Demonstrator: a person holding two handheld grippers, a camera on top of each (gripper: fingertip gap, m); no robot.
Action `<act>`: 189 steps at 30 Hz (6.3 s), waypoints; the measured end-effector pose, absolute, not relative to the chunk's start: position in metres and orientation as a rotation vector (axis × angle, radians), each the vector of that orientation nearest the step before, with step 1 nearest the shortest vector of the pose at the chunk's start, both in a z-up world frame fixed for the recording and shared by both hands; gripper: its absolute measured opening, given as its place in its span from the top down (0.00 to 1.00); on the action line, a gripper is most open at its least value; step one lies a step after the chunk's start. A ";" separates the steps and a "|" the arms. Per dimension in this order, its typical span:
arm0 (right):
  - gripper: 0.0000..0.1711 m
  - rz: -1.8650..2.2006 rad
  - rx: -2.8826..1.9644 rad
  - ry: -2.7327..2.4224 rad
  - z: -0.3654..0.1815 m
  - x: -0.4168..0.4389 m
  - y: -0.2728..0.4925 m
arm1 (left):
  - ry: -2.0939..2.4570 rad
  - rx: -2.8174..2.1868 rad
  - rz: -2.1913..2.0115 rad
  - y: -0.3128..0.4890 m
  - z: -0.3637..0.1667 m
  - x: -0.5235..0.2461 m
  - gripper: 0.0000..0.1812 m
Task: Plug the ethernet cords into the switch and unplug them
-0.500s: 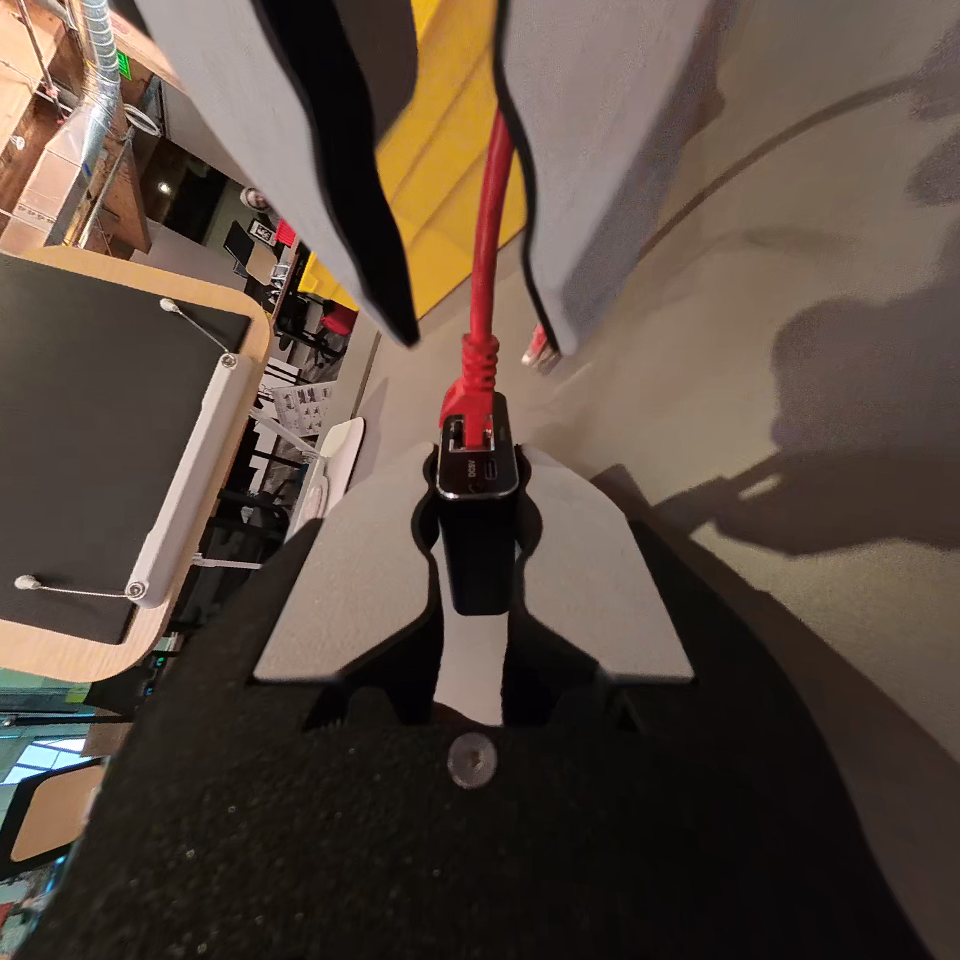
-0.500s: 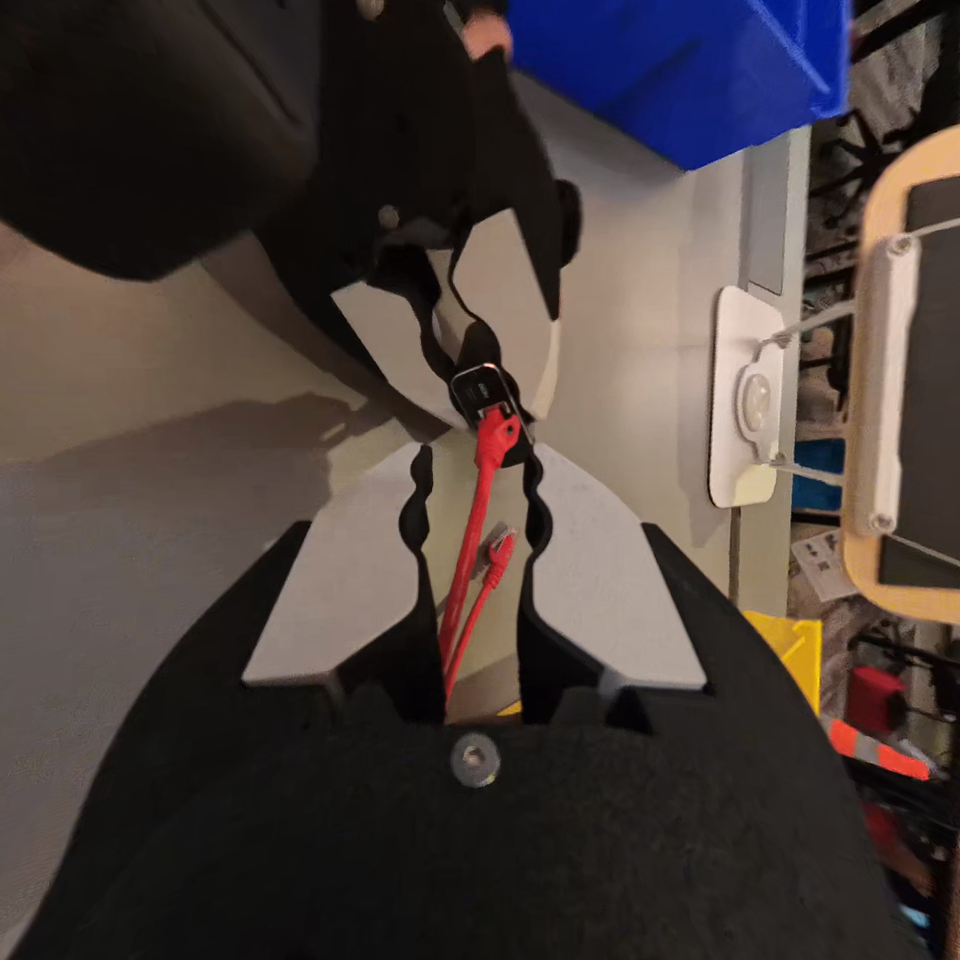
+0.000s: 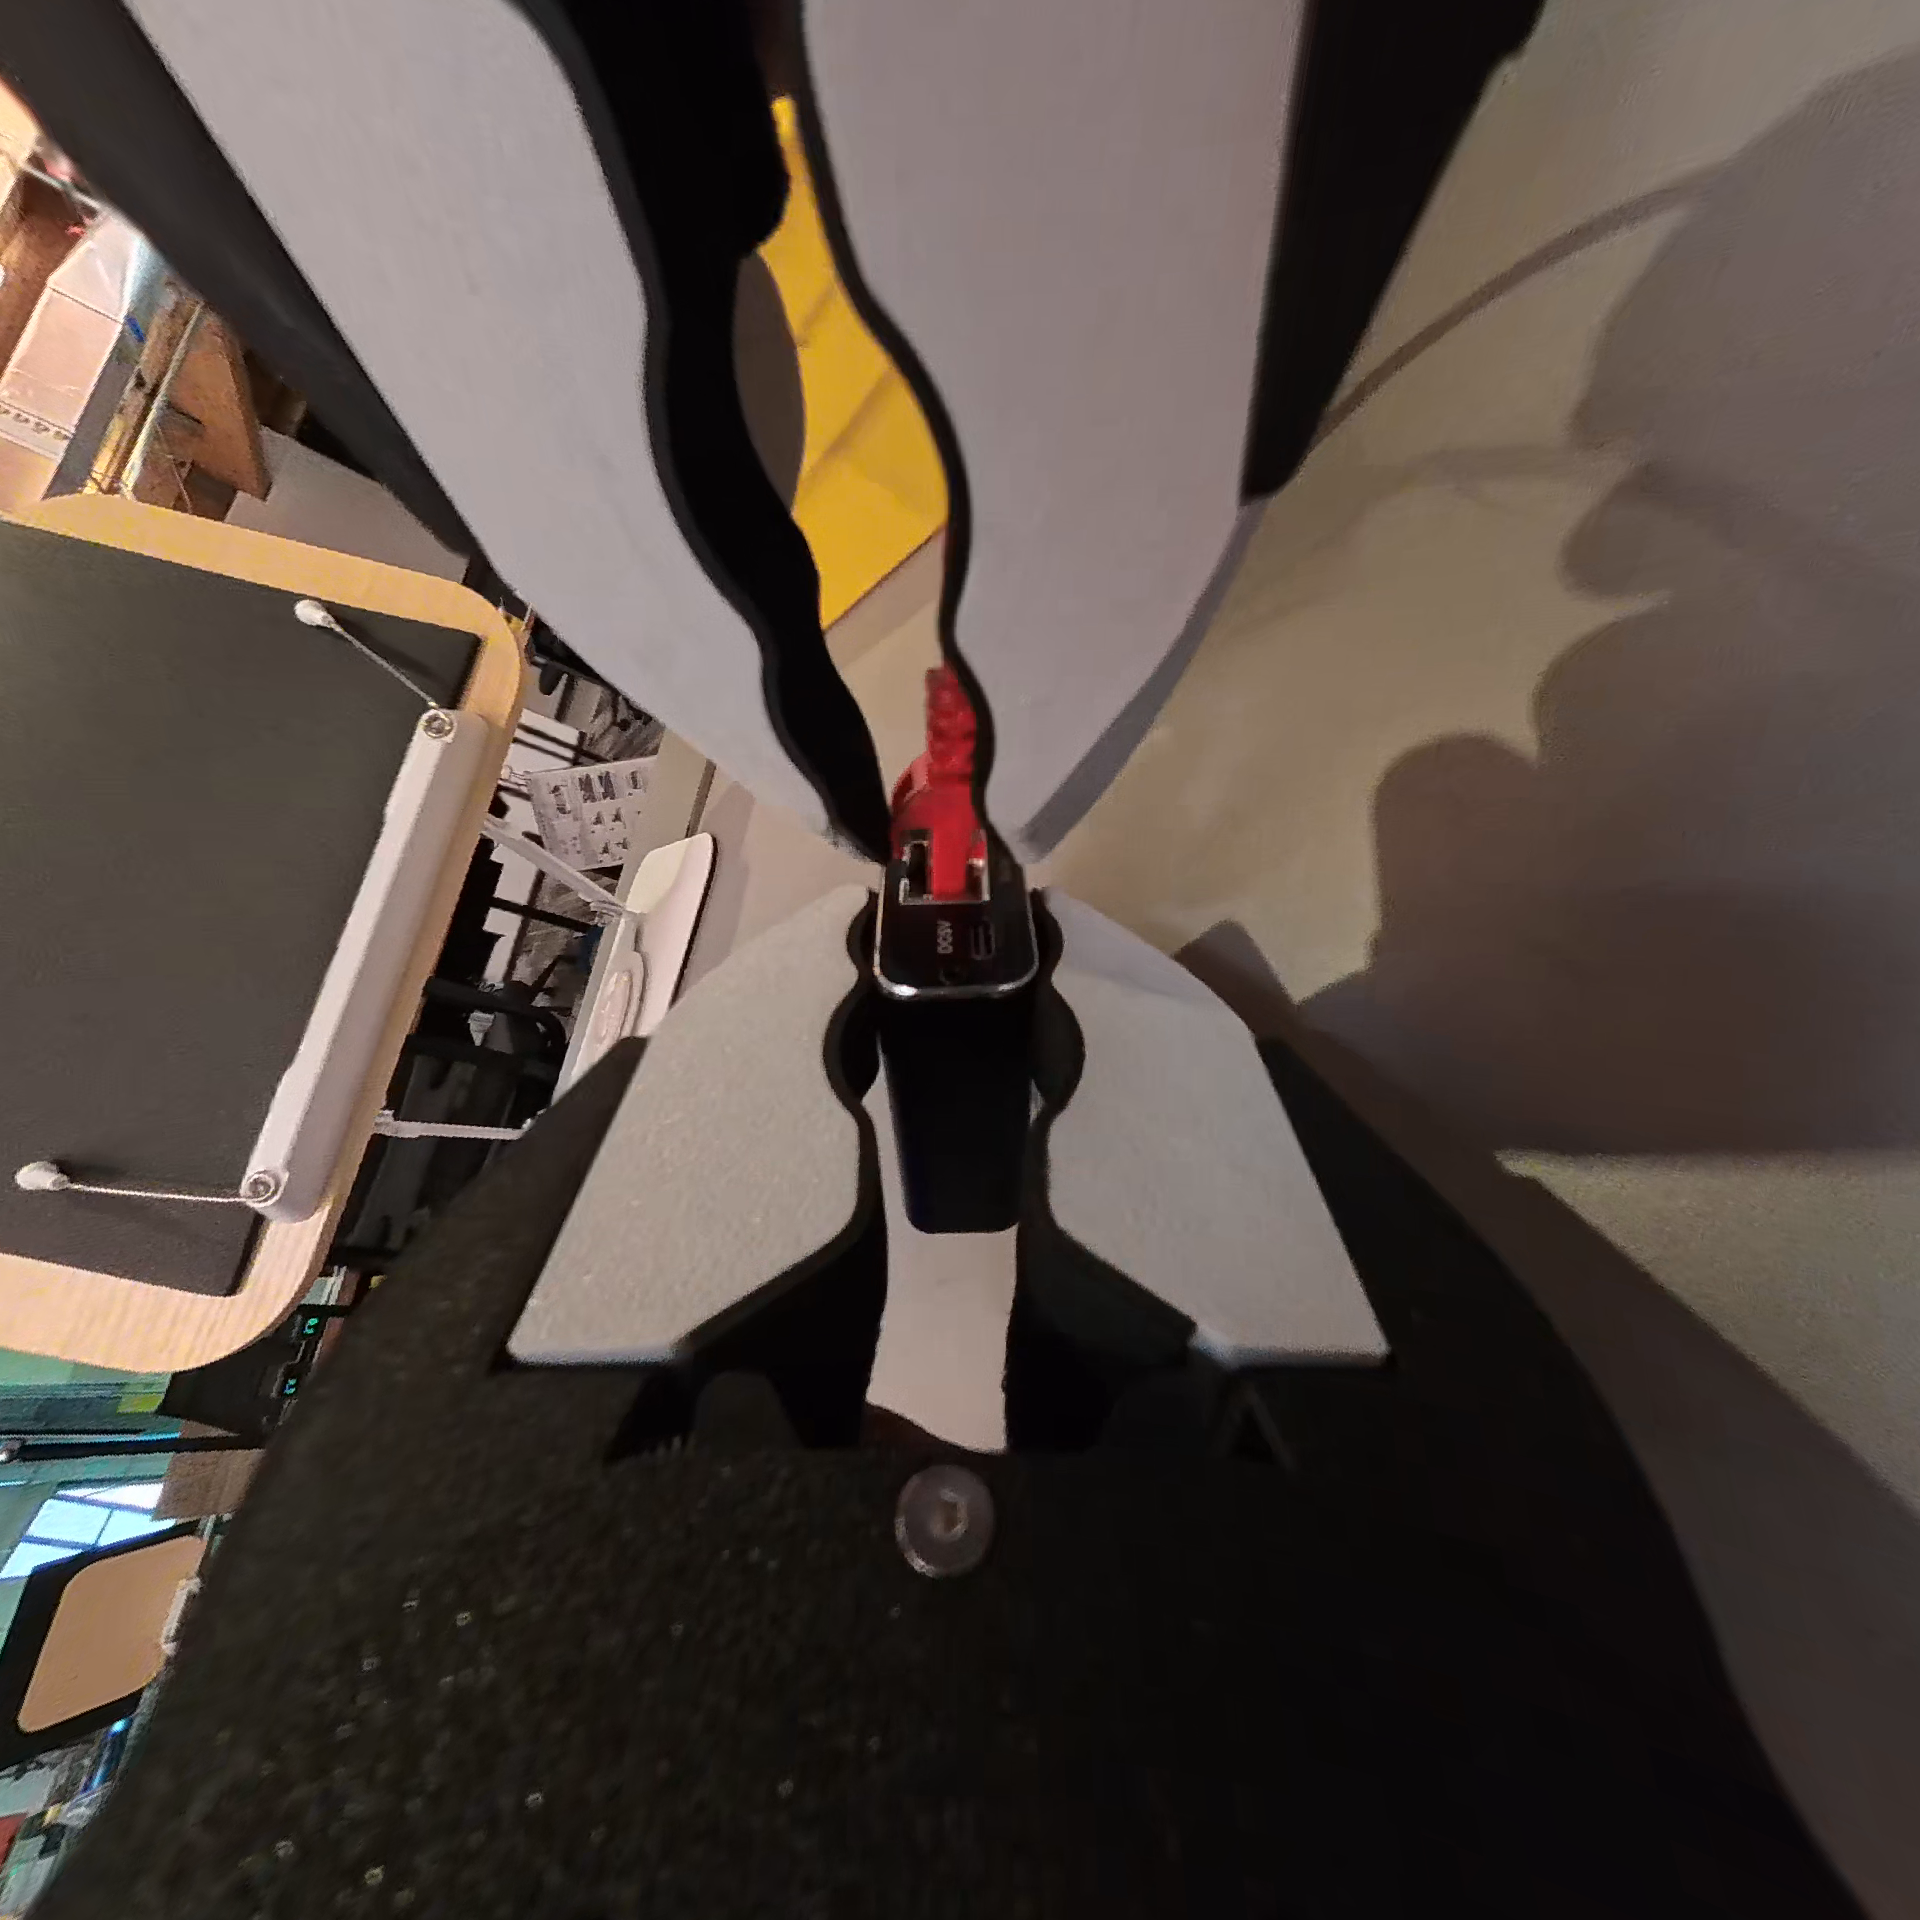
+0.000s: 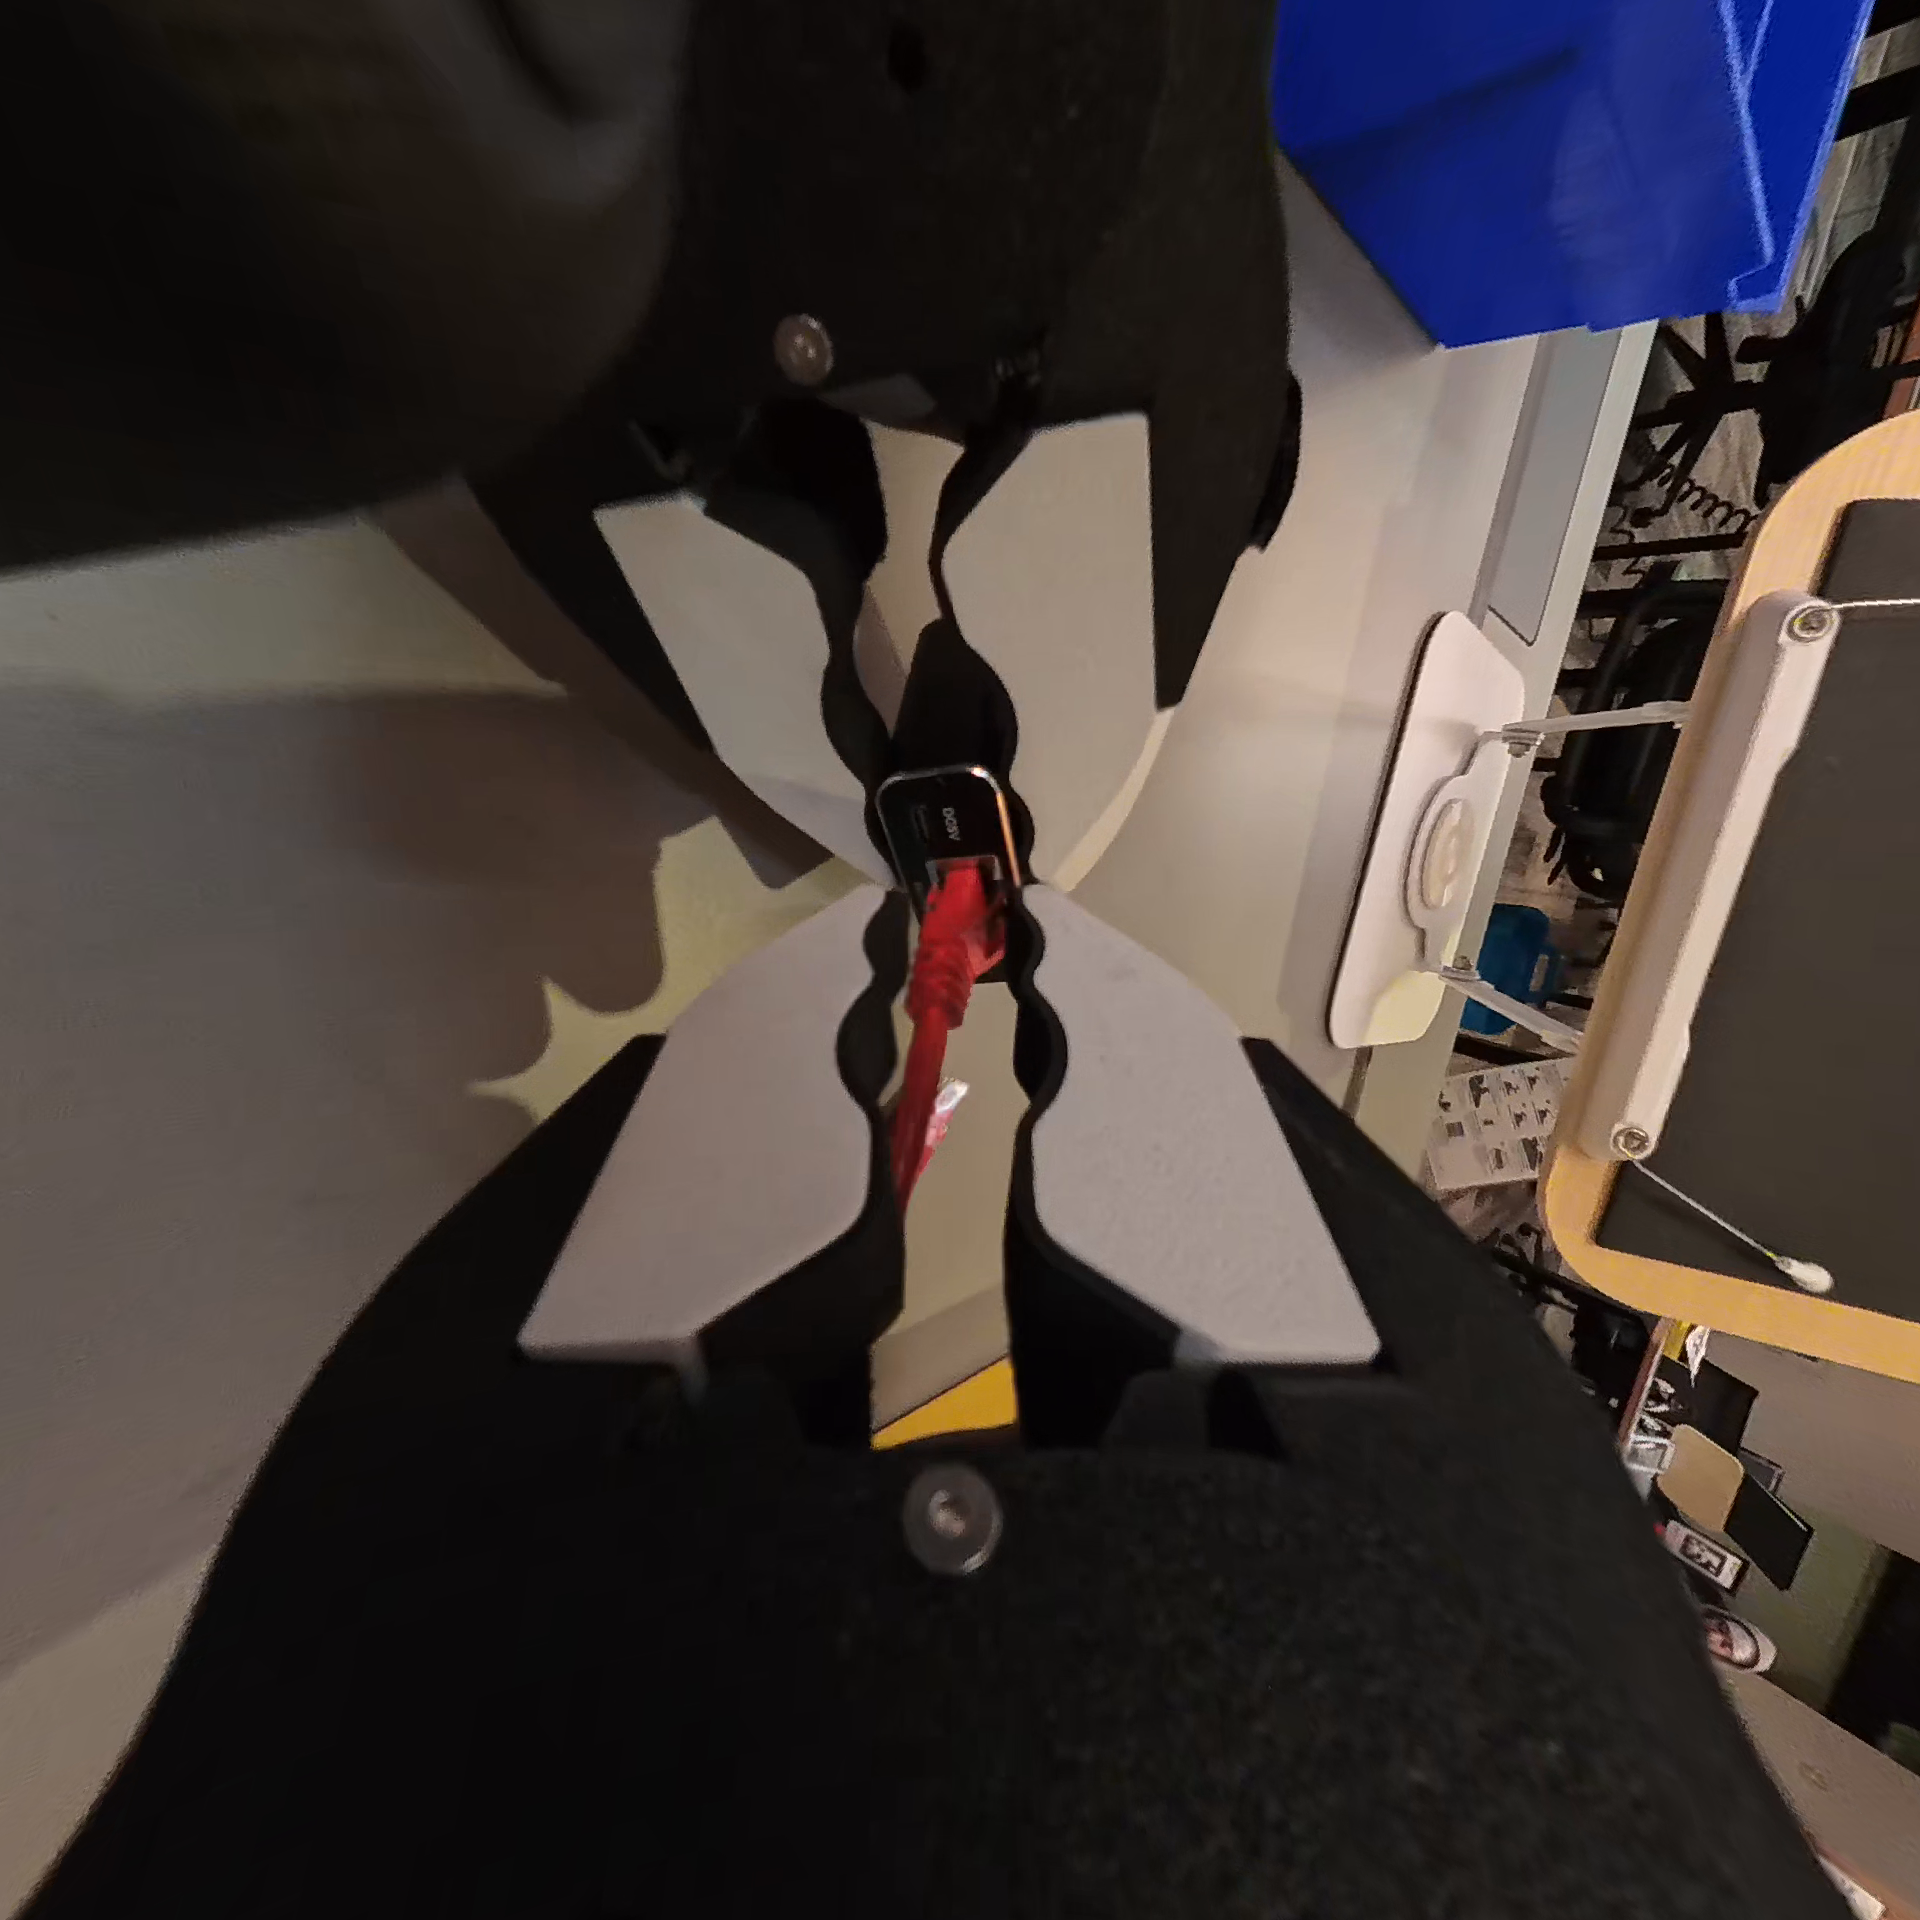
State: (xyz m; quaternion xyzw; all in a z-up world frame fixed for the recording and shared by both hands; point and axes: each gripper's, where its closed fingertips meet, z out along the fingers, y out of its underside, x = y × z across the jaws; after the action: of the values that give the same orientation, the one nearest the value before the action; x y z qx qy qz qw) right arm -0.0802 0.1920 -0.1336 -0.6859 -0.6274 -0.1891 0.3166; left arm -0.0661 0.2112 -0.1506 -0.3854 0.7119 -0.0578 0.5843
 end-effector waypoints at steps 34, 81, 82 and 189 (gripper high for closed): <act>0.92 -0.350 -1.780 -0.992 -0.076 -0.055 0.115 | 1.507 -1.167 -0.157 0.261 -0.145 -0.084 0.87; 0.53 1.156 -1.914 -0.268 -0.064 -0.077 0.142 | 1.377 -0.576 -0.452 0.167 -0.076 -0.087 0.87; 0.53 1.181 -1.918 -0.271 -0.068 -0.084 0.145 | 1.374 -0.547 -0.460 0.162 -0.073 -0.088 0.87; 0.62 -0.099 -1.910 0.030 -0.117 0.086 0.154 | 0.598 -1.857 -0.295 0.215 -0.119 -0.369 0.77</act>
State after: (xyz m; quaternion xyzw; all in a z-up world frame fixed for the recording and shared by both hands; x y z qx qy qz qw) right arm 0.0863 0.1544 -0.1169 -0.8160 0.0126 -0.0422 0.5764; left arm -0.3690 0.2155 -0.1189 -0.7851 0.2526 -0.1248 0.5515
